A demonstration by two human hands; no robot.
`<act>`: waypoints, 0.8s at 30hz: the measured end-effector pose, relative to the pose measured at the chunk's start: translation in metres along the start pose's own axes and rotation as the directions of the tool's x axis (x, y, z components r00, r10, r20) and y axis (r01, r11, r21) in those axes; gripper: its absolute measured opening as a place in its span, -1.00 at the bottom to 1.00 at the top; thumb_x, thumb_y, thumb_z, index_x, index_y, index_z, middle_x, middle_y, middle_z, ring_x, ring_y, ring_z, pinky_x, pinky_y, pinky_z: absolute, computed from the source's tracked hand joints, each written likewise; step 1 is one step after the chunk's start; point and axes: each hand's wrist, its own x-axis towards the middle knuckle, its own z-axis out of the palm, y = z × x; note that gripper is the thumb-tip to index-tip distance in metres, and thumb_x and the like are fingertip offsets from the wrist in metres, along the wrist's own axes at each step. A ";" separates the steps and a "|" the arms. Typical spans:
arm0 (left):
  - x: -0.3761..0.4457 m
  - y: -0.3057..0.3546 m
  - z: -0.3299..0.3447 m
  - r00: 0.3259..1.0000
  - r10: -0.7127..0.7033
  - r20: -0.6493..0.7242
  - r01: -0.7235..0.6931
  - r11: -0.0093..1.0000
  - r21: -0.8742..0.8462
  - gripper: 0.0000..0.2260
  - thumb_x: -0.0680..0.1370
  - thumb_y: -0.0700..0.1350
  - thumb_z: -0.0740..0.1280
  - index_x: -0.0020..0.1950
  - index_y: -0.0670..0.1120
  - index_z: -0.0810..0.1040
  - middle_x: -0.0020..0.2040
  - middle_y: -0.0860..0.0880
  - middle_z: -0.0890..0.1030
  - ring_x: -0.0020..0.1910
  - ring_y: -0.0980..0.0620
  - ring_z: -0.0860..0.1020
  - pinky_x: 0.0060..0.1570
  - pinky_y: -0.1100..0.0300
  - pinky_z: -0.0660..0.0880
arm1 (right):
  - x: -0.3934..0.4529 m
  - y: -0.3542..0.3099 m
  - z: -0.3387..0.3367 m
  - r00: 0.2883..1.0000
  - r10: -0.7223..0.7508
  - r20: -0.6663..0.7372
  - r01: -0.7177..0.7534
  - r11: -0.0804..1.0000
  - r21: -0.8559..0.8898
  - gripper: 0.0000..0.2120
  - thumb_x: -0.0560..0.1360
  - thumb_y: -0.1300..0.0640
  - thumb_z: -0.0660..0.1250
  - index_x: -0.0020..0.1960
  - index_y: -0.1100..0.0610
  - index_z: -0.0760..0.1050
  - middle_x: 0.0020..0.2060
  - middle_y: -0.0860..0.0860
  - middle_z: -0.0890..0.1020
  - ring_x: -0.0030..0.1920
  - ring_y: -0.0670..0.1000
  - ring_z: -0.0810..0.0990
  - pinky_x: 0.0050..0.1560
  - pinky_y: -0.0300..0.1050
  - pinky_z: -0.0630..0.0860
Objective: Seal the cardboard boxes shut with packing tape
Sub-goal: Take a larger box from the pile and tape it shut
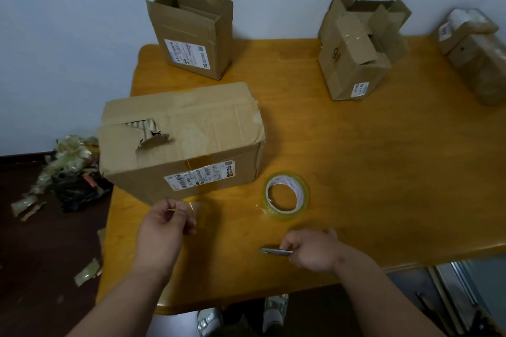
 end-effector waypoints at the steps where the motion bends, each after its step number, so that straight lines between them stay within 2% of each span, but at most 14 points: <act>1: 0.000 0.001 -0.001 1.000 0.000 0.005 0.000 1.000 -0.013 -0.84 0.63 -0.22 0.26 -0.15 -0.16 0.52 -0.34 -0.11 0.59 -0.33 -0.09 0.55 -0.17 0.04 0.53 | 0.002 0.001 0.003 1.000 0.003 -0.015 -0.003 1.000 -0.010 -0.73 0.53 0.11 0.22 0.12 -0.22 0.48 0.04 -0.17 0.53 0.23 -0.05 0.43 0.35 0.07 0.08; 4: -0.001 0.005 -0.003 1.000 0.003 0.029 -0.002 1.000 -0.029 -0.83 0.63 -0.24 0.25 -0.16 -0.18 0.51 -0.34 -0.12 0.57 -0.34 -0.08 0.53 -0.22 0.07 0.52 | 0.007 0.007 0.011 0.997 0.020 -0.075 -0.024 0.998 -0.052 -0.77 0.50 0.09 0.24 0.05 -0.23 0.45 0.11 -0.18 0.51 0.26 -0.04 0.42 0.34 0.08 0.09; 7: -0.003 0.008 -0.006 0.998 0.005 0.069 -0.003 0.999 -0.038 -0.84 0.62 -0.24 0.27 -0.17 -0.16 0.53 -0.37 -0.10 0.58 -0.36 -0.06 0.53 -0.21 0.06 0.54 | 0.013 0.014 0.021 0.975 0.005 -0.220 -0.027 0.995 -0.094 -0.81 0.48 0.11 0.26 0.01 -0.17 0.41 0.07 -0.15 0.50 0.19 -0.04 0.45 0.25 0.02 0.16; 10: -0.008 0.013 -0.010 0.991 0.020 0.135 -0.014 0.999 -0.045 -0.87 0.61 -0.24 0.28 -0.14 -0.18 0.53 -0.39 -0.10 0.59 -0.38 -0.04 0.53 -0.24 0.08 0.53 | 0.017 0.018 0.030 0.906 -0.021 -0.423 -0.002 0.998 -0.055 -0.85 0.53 0.10 0.25 0.04 -0.13 0.40 0.06 -0.09 0.45 0.19 0.00 0.43 0.17 -0.01 0.24; 12: -0.012 0.018 -0.013 0.982 0.036 0.183 -0.027 0.998 -0.054 -0.88 0.61 -0.23 0.28 -0.12 -0.21 0.52 -0.39 -0.10 0.59 -0.39 -0.06 0.53 -0.25 0.09 0.53 | 0.017 0.020 0.037 0.860 -0.019 -0.510 -0.033 0.995 -0.094 -0.79 0.55 0.08 0.23 0.16 -0.12 0.42 0.11 -0.09 0.41 0.23 0.00 0.38 0.24 0.02 0.25; 14: -0.016 0.024 -0.017 0.970 0.048 0.237 -0.033 0.997 -0.067 -0.88 0.61 -0.22 0.27 -0.09 -0.24 0.52 -0.37 -0.12 0.59 -0.39 -0.07 0.52 -0.25 0.10 0.53 | 0.015 0.018 0.043 0.814 -0.022 -0.581 -0.062 0.990 -0.124 -0.74 0.53 0.05 0.24 0.20 -0.12 0.43 0.11 -0.12 0.38 0.21 -0.03 0.34 0.26 0.01 0.24; 16: -0.020 0.030 -0.023 0.954 0.054 0.294 -0.032 0.996 -0.081 -0.88 0.62 -0.22 0.26 -0.07 -0.25 0.52 -0.35 -0.14 0.59 -0.38 -0.07 0.52 -0.27 0.13 0.53 | 0.011 0.006 0.045 0.732 -0.020 -0.681 -0.015 0.999 -0.046 -0.79 0.51 0.06 0.29 0.14 -0.08 0.50 0.07 -0.13 0.43 0.17 -0.04 0.40 0.18 -0.06 0.29; 18: -0.024 0.037 -0.029 0.936 0.063 0.347 -0.030 0.994 -0.101 -0.88 0.62 -0.24 0.25 -0.07 -0.24 0.53 -0.33 -0.16 0.59 -0.37 -0.07 0.52 -0.28 0.13 0.53 | 0.005 -0.017 0.042 0.688 0.016 -0.726 0.174 0.967 0.186 -0.89 0.51 0.11 0.36 0.03 -0.01 0.57 -0.03 -0.12 0.56 0.06 -0.04 0.53 0.01 -0.21 0.39; 19: -0.025 0.040 -0.031 0.926 0.068 0.372 -0.029 0.993 -0.110 -0.88 0.62 -0.24 0.24 -0.07 -0.24 0.53 -0.32 -0.17 0.59 -0.36 -0.08 0.52 -0.27 0.12 0.52 | 0.001 -0.033 0.040 0.723 0.051 -0.689 0.288 0.884 0.367 -0.93 0.53 0.12 0.37 0.00 -0.01 0.58 -0.06 -0.12 0.60 0.01 -0.06 0.57 -0.07 -0.27 0.41; 21: -0.027 0.046 -0.037 0.906 0.082 0.415 -0.032 0.991 -0.126 -0.87 0.62 -0.24 0.23 -0.07 -0.22 0.53 -0.31 -0.18 0.58 -0.36 -0.08 0.51 -0.25 0.11 0.51 | -0.008 -0.068 0.037 0.867 0.026 -0.498 0.389 0.590 0.707 -0.89 0.53 0.02 0.38 0.05 -0.06 0.58 0.00 -0.10 0.65 0.06 -0.09 0.60 -0.04 -0.27 0.45; 22: -0.028 0.048 -0.041 0.897 0.091 0.433 -0.036 0.990 -0.134 -0.87 0.62 -0.24 0.23 -0.08 -0.21 0.54 -0.31 -0.19 0.58 -0.36 -0.08 0.50 -0.25 0.11 0.50 | -0.011 -0.083 0.037 0.915 -0.036 -0.403 0.374 0.454 0.809 -0.79 0.50 -0.08 0.40 0.12 -0.10 0.56 0.07 -0.09 0.66 0.12 -0.07 0.61 0.04 -0.20 0.47; 24: -0.030 0.054 -0.049 0.882 0.111 0.458 -0.046 0.987 -0.152 -0.88 0.61 -0.22 0.25 -0.09 -0.19 0.54 -0.33 -0.18 0.57 -0.38 -0.06 0.50 -0.25 0.12 0.49 | -0.012 -0.104 0.038 0.945 -0.175 -0.276 0.315 0.257 0.914 -0.55 0.38 -0.16 0.41 0.24 -0.09 0.49 0.12 -0.04 0.68 0.18 -0.02 0.62 0.16 -0.03 0.45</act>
